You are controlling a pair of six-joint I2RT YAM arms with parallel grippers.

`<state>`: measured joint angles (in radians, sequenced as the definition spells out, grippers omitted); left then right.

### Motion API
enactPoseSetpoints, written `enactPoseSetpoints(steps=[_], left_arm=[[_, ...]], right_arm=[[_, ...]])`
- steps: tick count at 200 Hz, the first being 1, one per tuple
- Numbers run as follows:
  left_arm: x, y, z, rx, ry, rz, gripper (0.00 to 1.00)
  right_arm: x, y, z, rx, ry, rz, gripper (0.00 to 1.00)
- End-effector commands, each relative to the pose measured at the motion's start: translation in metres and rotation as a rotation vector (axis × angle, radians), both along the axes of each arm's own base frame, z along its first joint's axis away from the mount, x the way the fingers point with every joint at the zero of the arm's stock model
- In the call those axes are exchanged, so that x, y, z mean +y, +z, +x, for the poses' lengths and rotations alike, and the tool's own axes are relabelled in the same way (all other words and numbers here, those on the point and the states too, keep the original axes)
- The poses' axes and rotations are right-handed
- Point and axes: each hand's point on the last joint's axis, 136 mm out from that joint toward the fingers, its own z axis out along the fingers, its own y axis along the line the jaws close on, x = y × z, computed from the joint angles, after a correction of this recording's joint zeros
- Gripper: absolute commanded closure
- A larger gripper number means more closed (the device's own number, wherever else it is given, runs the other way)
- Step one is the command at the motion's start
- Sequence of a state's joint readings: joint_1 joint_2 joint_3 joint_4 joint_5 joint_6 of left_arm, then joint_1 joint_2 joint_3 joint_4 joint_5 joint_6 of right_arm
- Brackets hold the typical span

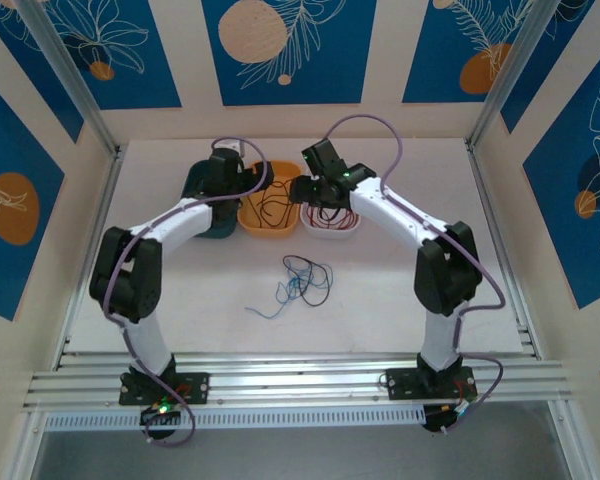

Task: Untangle the cables

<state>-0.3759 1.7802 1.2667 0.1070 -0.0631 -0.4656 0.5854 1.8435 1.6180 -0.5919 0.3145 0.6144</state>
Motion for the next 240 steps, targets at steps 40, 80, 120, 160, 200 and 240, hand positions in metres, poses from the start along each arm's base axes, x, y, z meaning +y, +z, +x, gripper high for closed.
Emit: enactPoseSetpoints(steps=[40,80,120,160,200,240], left_arm=[[-0.016,0.007,-0.109,0.081,-0.122,0.131,0.0],[-0.037,-0.029,-0.17,0.155,-0.187,0.2,0.0],[-0.026,-0.06,-0.198,0.163,-0.107,0.123,0.0],[0.001,-0.065,-0.202,0.13,0.005,0.131,0.0],[0.004,-0.068,-0.201,0.127,0.022,0.134,0.0],[0.004,-0.072,-0.202,0.132,0.02,0.131,0.0]], right_arm=[[-0.056,0.02,-0.064,-0.042,-0.086,-0.032,0.2],[-0.077,-0.016,-0.124,0.097,-0.103,-0.016,0.38],[-0.082,-0.063,-0.18,0.238,-0.142,-0.003,0.51],[-0.056,-0.103,-0.207,0.362,-0.103,0.077,0.59],[-0.039,-0.125,-0.206,0.406,-0.072,-0.027,0.6],[-0.044,-0.139,-0.194,0.439,-0.125,-0.143,0.49]])
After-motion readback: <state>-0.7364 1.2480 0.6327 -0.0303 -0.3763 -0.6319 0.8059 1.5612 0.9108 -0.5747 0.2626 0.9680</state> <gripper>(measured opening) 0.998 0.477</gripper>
